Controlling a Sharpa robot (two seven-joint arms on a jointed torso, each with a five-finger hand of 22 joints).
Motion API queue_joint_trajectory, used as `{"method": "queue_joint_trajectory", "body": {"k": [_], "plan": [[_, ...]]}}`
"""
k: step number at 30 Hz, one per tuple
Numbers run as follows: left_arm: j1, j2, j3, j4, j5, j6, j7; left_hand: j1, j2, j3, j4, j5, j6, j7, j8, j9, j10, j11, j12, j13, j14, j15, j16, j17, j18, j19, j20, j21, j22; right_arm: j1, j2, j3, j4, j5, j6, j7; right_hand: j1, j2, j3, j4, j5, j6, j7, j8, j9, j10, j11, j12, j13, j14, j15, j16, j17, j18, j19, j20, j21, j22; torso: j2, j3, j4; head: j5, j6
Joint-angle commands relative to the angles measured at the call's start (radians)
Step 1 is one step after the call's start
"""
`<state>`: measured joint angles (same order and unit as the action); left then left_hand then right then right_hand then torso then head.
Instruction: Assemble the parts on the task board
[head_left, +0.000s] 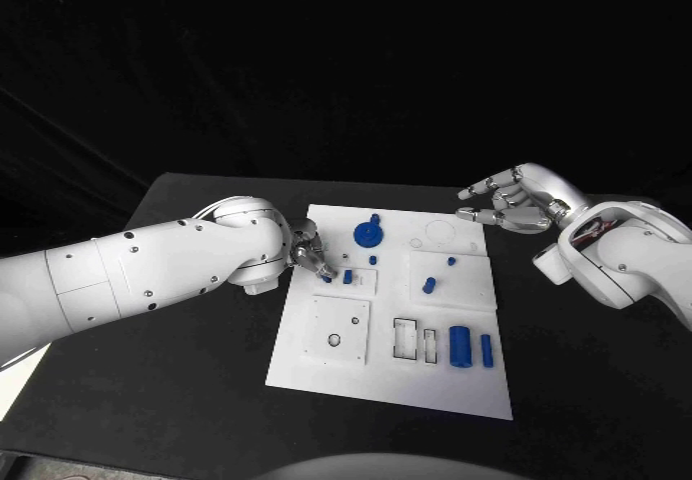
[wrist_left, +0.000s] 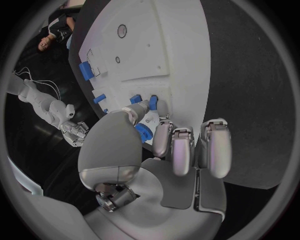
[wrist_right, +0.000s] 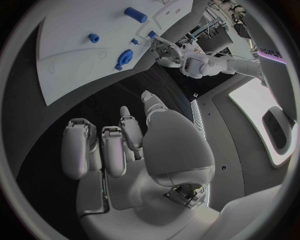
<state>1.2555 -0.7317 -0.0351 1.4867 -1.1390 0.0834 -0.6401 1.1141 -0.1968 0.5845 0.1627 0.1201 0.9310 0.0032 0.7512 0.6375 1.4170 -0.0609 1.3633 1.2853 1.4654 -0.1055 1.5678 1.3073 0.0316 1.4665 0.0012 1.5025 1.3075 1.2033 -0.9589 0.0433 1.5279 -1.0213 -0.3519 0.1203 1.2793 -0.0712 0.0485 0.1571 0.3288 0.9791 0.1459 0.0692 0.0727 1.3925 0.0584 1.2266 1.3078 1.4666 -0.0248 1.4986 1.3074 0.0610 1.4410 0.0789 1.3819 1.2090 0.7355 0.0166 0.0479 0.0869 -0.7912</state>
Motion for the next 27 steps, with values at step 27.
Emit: {"method": "queue_joint_trajectory", "body": {"k": [27], "plan": [[-0.005,0.017,-0.004,-0.031,-0.005,0.028,-0.014,-0.060,-0.006,-0.169,0.097,0.003,0.022,-0.004,0.016,-0.013,0.019,-0.004,0.018,0.023,0.105,-0.014,0.003,0.263,-0.014,0.080,-0.009,0.017,0.192,-0.001,0.001,0.000,0.000,0.000,0.006,0.017,-0.002,0.004,-0.007,-0.002,0.011,0.000,-0.001,-0.001,0.001,-0.009,-0.001,-0.013,0.027,0.075,0.004,-0.009,0.146,0.013,-0.009,0.002,-0.008,-0.007,0.000,-0.0006,0.0009,-0.006,-0.005]]}}
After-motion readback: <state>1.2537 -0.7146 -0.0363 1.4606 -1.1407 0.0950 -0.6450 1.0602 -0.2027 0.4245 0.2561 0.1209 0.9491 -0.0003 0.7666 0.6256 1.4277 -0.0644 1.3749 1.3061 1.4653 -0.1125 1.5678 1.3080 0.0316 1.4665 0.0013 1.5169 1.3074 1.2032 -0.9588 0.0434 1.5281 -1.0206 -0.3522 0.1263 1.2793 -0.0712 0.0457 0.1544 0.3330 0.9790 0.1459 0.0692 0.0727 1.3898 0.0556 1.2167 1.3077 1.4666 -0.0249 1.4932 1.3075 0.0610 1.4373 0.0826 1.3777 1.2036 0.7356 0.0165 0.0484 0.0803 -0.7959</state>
